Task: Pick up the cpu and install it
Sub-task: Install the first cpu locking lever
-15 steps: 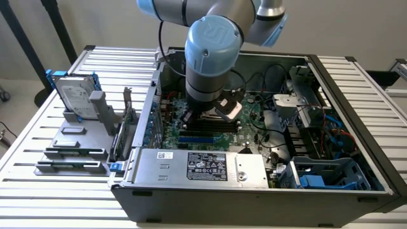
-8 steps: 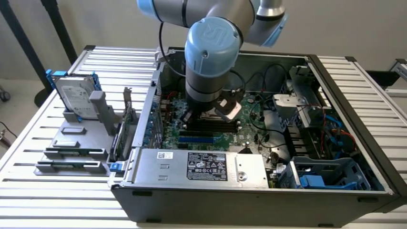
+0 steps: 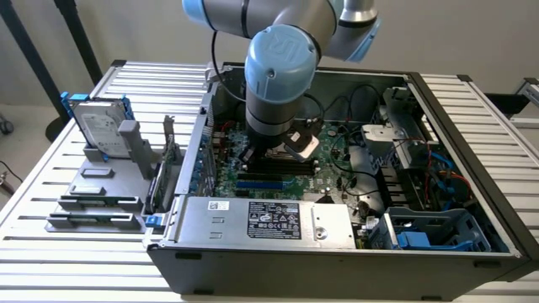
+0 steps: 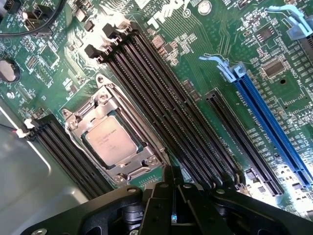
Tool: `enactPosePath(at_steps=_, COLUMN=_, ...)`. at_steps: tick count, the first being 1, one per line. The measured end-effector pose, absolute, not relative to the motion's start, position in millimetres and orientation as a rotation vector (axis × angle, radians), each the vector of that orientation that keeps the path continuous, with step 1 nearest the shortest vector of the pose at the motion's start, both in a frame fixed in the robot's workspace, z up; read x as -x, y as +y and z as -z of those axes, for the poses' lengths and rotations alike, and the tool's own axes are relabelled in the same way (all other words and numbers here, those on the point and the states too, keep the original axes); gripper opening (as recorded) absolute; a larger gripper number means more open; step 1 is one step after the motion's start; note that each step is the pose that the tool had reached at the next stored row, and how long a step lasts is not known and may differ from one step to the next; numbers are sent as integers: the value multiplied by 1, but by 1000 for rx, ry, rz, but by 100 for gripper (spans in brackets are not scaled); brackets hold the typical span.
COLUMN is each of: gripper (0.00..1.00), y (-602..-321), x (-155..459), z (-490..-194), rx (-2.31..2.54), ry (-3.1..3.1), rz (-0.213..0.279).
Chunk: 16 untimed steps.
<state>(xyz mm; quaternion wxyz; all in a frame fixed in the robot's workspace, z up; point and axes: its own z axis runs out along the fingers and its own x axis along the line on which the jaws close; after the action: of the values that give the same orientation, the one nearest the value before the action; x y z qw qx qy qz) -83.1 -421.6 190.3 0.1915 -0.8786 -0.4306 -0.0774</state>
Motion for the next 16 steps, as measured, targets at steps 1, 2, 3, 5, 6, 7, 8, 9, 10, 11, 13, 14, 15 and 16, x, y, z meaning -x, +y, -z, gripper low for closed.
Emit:
enactPosePath(at_steps=1, gripper=11, y=-421, x=83, z=-190, rx=2467, ry=-1209, rz=217)
enactPosePath(at_steps=2, gripper=11, y=-421, x=83, z=-190, rx=2468, ry=-1210, rz=217)
enactPosePath(at_steps=3, gripper=11, y=-421, x=83, z=-190, rx=2469, ry=-1210, rz=216)
enactPosePath(at_steps=5, gripper=11, y=-420, x=83, z=-189, rx=2474, ry=-1212, rz=213)
enactPosePath(at_steps=6, gripper=11, y=-420, x=83, z=-189, rx=2476, ry=-1213, rz=212)
enactPosePath(at_steps=7, gripper=11, y=-420, x=83, z=-189, rx=2479, ry=-1215, rz=210)
enactPosePath(at_steps=8, gripper=11, y=-420, x=83, z=-189, rx=2482, ry=-1216, rz=208)
enactPosePath(at_steps=9, gripper=11, y=-419, x=83, z=-189, rx=2485, ry=-1217, rz=206)
enactPosePath(at_steps=10, gripper=11, y=-419, x=83, z=-189, rx=2487, ry=-1218, rz=204)
enactPosePath(at_steps=11, gripper=11, y=-419, x=83, z=-189, rx=2489, ry=-1219, rz=201)
enactPosePath(at_steps=13, gripper=11, y=-419, x=83, z=-189, rx=2493, ry=-1220, rz=196)
enactPosePath(at_steps=14, gripper=11, y=-419, x=83, z=-189, rx=2494, ry=-1220, rz=194)
enactPosePath(at_steps=15, gripper=11, y=-419, x=83, z=-189, rx=2494, ry=-1220, rz=190)
enactPosePath(at_steps=16, gripper=11, y=-419, x=83, z=-189, rx=2495, ry=-1219, rz=186)
